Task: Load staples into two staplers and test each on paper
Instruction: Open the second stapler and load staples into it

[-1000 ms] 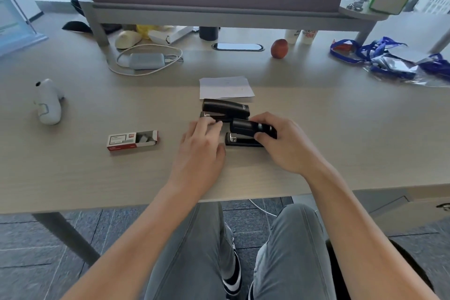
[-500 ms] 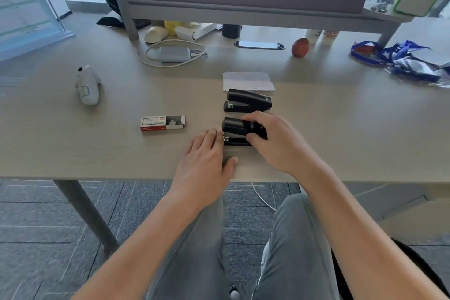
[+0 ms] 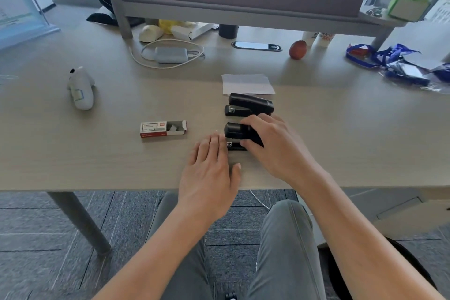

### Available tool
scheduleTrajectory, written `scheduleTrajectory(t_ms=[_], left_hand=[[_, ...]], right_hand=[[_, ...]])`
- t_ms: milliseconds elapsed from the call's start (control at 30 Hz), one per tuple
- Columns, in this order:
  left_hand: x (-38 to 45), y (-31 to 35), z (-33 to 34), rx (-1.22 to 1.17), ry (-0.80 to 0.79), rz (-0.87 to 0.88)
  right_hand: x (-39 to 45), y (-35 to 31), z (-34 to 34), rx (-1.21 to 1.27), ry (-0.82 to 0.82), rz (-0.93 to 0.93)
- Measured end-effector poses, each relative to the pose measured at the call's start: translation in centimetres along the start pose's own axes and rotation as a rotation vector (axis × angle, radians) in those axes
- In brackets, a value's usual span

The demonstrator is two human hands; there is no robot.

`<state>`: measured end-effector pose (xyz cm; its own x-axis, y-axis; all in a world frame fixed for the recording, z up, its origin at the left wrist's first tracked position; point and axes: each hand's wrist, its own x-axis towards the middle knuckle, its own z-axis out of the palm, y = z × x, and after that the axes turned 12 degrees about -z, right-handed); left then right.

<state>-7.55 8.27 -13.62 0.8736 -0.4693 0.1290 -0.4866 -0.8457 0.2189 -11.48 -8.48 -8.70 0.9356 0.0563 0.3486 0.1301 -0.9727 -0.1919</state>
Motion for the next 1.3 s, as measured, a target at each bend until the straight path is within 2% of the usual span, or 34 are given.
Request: scheduleTrajectory(t_ms=[100,333,433,533,600,767,867,1033,1200,1300], left_hand=[[-0.1,0.1,0.0,0.007,0.001,-0.004],[-0.1,0.1,0.2,0.016,-0.026,-0.021],[0.0,0.2,0.2,0.018,-0.039,-0.028],[0.0,0.3,0.0,0.025,-0.047,-0.032],[-0.1,0.3,-0.1,0.027,-0.046,-0.037],[-0.1,0.3,-0.6,-0.024,-0.06,-0.044],[-0.3,-0.1,-1.3,-0.138,-0.084,-0.036],[-0.8,-1.9,-3.5,-0.384,-0.029,-0.091],[-0.1,-6.3,-4.3,-0.359,0.166,-0.12],[0.8,-8.8,-4.3,-0.282,0.221,-0.137]], right_hand=[[-0.4,0.3,0.4,0.016,0.057,-0.015],[-2.0,1.0,1.4,0.347,0.391,0.215],[-2.6,1.1,1.3,0.464,0.55,0.406],[-3.2,1.6,0.8,0.854,0.705,0.689],[-3.8,2.0,0.4,1.027,0.689,0.811],[-4.5,2.0,-0.4,0.867,0.443,0.942],[-4.3,0.8,-0.4,0.789,0.394,0.871],[-2.4,-1.9,0.7,0.611,0.371,0.557],[1.8,-5.0,2.1,0.461,0.308,0.342],[4.4,-6.2,3.2,0.368,0.24,0.238]])
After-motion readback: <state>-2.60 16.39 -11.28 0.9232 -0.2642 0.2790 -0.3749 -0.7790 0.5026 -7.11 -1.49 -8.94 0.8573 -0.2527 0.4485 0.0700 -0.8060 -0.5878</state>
